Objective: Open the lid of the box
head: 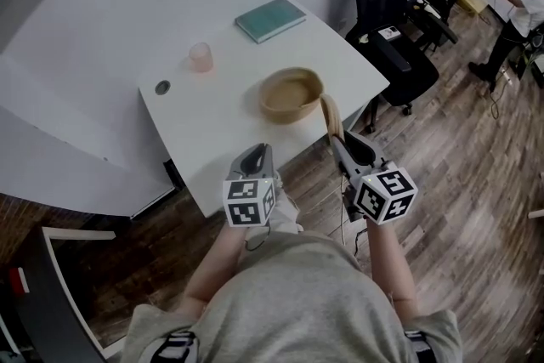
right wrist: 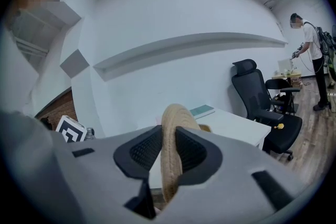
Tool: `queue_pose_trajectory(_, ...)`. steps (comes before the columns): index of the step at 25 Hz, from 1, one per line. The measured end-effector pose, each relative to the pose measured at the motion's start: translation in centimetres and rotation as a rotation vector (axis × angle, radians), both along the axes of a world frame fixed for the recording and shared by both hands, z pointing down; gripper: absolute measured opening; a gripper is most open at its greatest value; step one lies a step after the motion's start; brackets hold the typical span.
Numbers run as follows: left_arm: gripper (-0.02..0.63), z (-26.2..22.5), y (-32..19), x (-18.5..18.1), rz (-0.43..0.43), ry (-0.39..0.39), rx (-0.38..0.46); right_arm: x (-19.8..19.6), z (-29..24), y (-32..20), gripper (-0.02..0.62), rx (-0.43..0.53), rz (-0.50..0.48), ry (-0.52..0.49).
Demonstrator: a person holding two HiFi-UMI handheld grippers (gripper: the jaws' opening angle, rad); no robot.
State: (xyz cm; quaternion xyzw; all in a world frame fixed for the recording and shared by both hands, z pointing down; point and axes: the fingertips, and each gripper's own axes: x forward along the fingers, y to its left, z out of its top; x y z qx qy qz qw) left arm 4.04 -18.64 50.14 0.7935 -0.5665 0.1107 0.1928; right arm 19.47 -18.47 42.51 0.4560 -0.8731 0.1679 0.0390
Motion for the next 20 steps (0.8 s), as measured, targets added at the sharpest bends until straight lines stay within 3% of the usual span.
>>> queue_pose_trajectory(20, 0.018, -3.2, 4.1, 1.0, 0.096, 0.067, 0.042, -0.6, -0.1, 5.1, 0.087, 0.014, 0.027, -0.038)
